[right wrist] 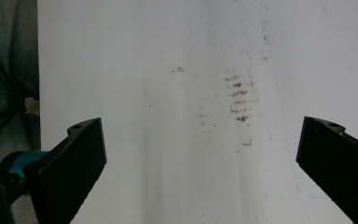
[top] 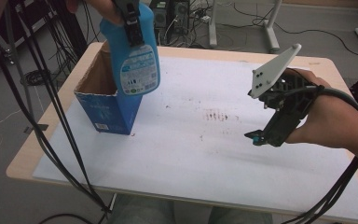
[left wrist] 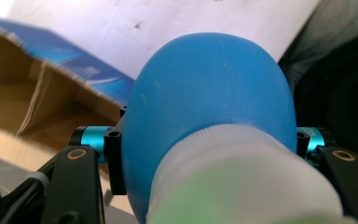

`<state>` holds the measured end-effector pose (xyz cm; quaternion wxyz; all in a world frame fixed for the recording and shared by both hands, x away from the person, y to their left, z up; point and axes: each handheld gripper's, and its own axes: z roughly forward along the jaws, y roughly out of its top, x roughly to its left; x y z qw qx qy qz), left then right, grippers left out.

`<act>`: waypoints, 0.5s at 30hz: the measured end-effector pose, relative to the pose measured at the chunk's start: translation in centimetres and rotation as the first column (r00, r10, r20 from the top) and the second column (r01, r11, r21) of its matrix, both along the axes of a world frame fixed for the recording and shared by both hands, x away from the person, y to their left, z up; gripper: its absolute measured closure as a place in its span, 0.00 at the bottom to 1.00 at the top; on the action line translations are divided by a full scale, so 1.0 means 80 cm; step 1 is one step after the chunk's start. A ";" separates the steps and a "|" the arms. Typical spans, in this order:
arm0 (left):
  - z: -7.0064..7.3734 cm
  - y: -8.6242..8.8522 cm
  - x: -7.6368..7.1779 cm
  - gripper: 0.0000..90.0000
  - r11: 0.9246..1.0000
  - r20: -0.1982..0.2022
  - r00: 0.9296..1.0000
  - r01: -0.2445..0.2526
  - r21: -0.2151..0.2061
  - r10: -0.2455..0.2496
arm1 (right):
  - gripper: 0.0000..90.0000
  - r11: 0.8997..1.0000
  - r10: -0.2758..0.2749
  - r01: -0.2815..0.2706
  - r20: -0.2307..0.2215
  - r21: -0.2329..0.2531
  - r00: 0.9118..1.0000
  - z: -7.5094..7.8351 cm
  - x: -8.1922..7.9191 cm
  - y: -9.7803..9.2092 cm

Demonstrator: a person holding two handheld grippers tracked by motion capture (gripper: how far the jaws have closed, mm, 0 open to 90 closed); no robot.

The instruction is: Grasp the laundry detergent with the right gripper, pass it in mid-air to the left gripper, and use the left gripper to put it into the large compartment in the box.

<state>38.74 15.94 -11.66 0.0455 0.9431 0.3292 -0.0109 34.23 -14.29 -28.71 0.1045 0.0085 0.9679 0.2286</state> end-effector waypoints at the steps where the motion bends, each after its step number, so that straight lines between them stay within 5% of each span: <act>1: 0.003 0.004 0.001 0.42 1.000 0.006 1.000 -0.026 0.000 0.026 | 0.01 1.000 0.000 0.000 -0.002 -0.001 1.000 0.000 0.000 0.000; 4: 0.011 0.016 0.006 0.42 0.993 0.020 0.992 -0.121 -0.005 0.121 | 0.01 1.000 0.004 -0.004 -0.005 -0.012 1.000 -0.003 0.001 0.000; 7: 0.016 0.030 0.011 0.42 0.979 0.035 0.978 -0.205 -0.002 0.205 | 0.01 1.000 0.004 -0.005 -0.005 -0.022 1.000 -0.004 0.000 0.001; 11: 0.017 0.053 0.019 0.42 0.946 0.026 0.946 -0.324 0.013 0.323 | 0.01 1.000 0.006 -0.006 -0.006 -0.020 1.000 -0.004 0.000 0.002; 14: 0.015 0.069 0.025 0.42 0.910 0.034 0.910 -0.414 0.022 0.413 | 0.01 1.000 0.007 -0.007 -0.007 -0.022 1.000 -0.005 0.000 0.003; 15: 0.014 0.073 0.027 0.42 0.905 0.036 0.905 -0.424 0.032 0.423 | 0.01 1.000 0.008 -0.009 -0.008 -0.025 1.000 -0.005 0.001 0.003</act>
